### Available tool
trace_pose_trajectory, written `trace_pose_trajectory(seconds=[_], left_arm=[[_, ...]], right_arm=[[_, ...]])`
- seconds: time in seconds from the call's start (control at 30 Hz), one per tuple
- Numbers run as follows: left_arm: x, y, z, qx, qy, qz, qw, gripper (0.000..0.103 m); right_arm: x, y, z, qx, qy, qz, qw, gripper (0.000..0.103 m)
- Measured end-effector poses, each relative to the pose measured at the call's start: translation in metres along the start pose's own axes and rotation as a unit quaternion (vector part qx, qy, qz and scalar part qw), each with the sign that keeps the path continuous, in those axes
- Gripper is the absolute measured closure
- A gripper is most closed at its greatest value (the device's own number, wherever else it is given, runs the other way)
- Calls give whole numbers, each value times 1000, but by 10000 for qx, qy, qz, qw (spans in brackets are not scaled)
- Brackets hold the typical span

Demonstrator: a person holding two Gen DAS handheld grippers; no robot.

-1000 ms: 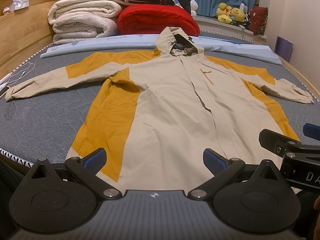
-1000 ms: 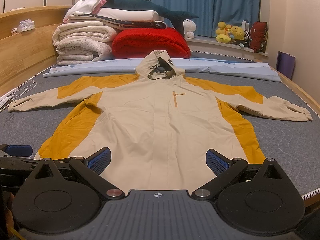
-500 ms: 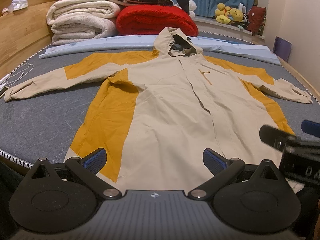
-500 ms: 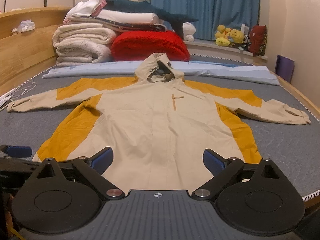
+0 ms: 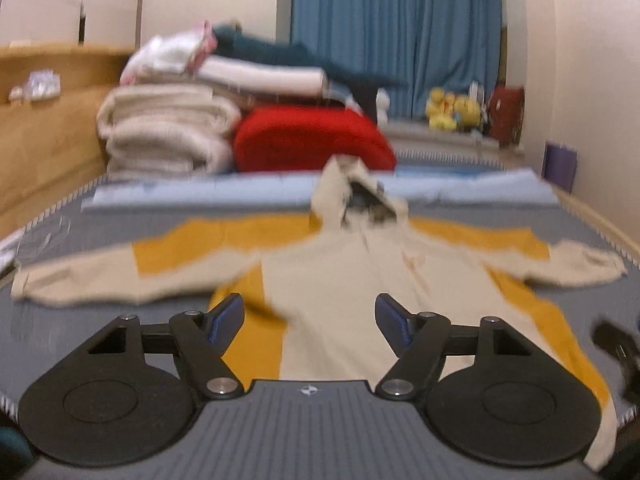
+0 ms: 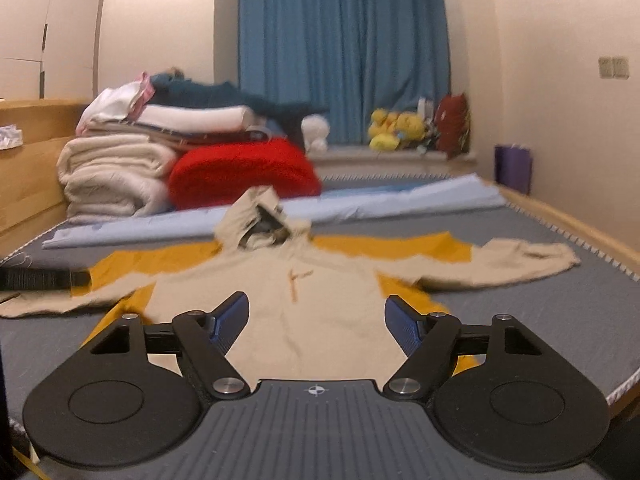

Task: Fold large clothes
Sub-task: 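Move the left gripper to the sleeve cuff nearest it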

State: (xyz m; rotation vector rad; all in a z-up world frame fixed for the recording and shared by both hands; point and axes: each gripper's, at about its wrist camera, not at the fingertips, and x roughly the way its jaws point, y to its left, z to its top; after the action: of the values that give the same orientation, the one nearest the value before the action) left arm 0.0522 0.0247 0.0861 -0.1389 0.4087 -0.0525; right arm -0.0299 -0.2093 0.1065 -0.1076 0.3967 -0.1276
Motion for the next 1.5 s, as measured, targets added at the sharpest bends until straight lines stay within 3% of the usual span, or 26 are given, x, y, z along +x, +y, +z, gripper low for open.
trace_pose_trajectory(seconds=[0.2,0.27,0.43,0.6,0.7,0.8,0.87,1.03,1.17,1.23,1.37,1.5], left_arm=[[70,4,54,102,58,-128,9998,25],[95,7,74,200,2,-182,9996,25],[147,18,105,470,-200,-188,9985,18],[201,46,102,227,87,-26,9997,18],[235,70,83,79,507,330,9981,18],[270,100,63,-120,1104,552,9923,18],[285,121,59,-189,1201,658,9904,18],[312,177,40,-919,1755,788,9770,22],[323,216,31,-934,1874,1120,9714,23],[319,242,30,-1116,1852,1311,9675,23],[321,299,23,-1589,1938,1800,9512,23],[322,357,21,-2187,2007,2221,9287,22]], right_arm=[[6,-15,21,-148,-127,-130,9997,24],[14,-19,33,-221,-69,6,9997,18],[43,-21,67,-401,-150,372,9984,17],[82,-4,101,-544,-516,396,9964,17],[110,11,120,-557,-733,299,9953,17],[139,24,132,-564,-796,582,9935,17],[157,34,137,-660,-876,625,9920,17],[215,56,138,-740,-671,1047,9895,17],[248,62,123,-784,-105,1362,9875,17],[256,63,124,-831,-48,1504,9851,17],[265,63,127,-1201,-266,1563,9800,17],[282,50,113,-842,-1,1420,9863,17]])
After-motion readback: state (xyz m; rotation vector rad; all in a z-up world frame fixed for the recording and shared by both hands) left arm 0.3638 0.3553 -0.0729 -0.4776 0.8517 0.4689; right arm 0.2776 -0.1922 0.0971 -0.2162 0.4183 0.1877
